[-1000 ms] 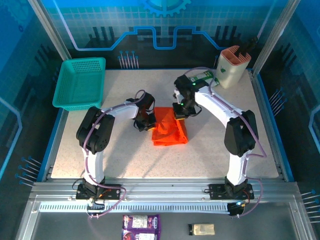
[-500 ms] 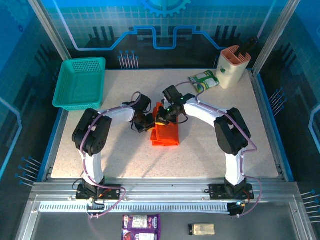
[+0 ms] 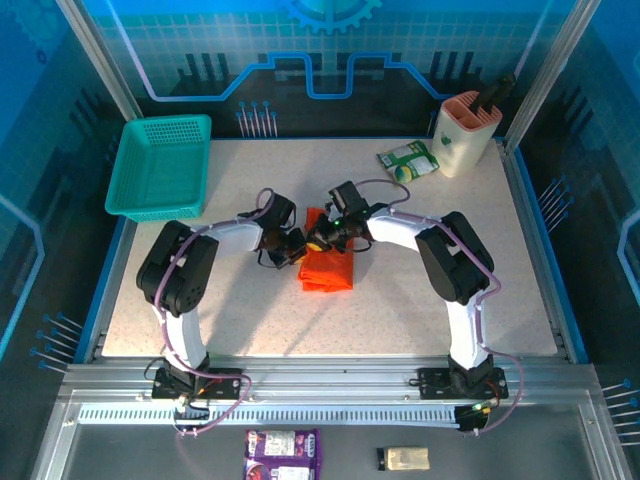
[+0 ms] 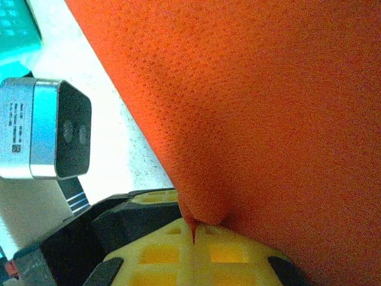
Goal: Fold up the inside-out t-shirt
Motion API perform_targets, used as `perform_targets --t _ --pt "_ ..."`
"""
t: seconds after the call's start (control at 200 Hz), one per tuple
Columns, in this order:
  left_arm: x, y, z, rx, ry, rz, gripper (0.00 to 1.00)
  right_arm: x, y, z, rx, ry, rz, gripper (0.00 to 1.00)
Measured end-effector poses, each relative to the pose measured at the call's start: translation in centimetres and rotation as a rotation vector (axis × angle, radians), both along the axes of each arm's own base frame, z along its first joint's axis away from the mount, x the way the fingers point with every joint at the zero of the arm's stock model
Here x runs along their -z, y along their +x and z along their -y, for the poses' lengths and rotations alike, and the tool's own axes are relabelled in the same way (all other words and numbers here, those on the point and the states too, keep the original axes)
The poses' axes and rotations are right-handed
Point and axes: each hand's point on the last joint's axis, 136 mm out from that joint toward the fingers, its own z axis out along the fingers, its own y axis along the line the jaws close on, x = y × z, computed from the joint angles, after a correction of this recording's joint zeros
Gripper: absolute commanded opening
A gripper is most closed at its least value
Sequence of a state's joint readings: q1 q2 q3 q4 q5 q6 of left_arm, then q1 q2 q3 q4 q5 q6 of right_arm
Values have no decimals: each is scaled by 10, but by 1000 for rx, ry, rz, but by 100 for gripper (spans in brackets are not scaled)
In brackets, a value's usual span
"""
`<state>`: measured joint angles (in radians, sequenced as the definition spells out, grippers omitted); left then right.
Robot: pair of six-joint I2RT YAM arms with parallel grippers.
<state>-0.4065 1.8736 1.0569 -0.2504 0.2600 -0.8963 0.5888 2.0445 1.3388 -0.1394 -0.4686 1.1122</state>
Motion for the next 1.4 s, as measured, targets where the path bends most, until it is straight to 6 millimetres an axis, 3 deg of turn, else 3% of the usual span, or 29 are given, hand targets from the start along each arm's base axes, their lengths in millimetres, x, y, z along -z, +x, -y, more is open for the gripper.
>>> perform_targets --t 0.045,0.19,0.27,0.4,0.5,0.565,0.675,0.811,0.906,0.996,1.101,1.266,1.401 --pt "-1 0 0 -3 -7 12 0 0 1 -1 5 4 -1 0" --pt "-2 1 -4 -14 -25 27 5 0 4 -5 13 29 -1 24" --pt "-3 -1 -9 -16 -20 20 8 -3 5 -7 10 42 4 29" --pt "-9 -13 -52 -72 35 -28 9 -8 3 -6 -11 46 13 33" --pt "-32 -16 -89 -128 71 -8 9 -22 -1 -1 -41 51 32 35" --pt "-50 -18 -96 -130 72 27 9 -34 -1 3 -72 56 52 35" --pt "-78 -24 -78 -80 13 83 8 -55 8 8 -135 72 107 37" --pt "-94 -34 -26 39 -59 94 8 -71 28 12 -193 106 163 38" --pt "-98 -38 13 120 -88 94 7 -66 50 11 -230 122 175 37" --pt "-90 -42 38 169 -94 78 6 -51 70 6 -270 131 175 37" --pt "-70 -48 44 178 -76 26 6 -27 82 -1 -310 140 144 37" --pt "-38 -65 32 158 -39 -59 5 11 86 1 -331 131 69 37" --pt "-15 -78 20 142 -6 -123 5 12 88 14 -315 137 57 37"
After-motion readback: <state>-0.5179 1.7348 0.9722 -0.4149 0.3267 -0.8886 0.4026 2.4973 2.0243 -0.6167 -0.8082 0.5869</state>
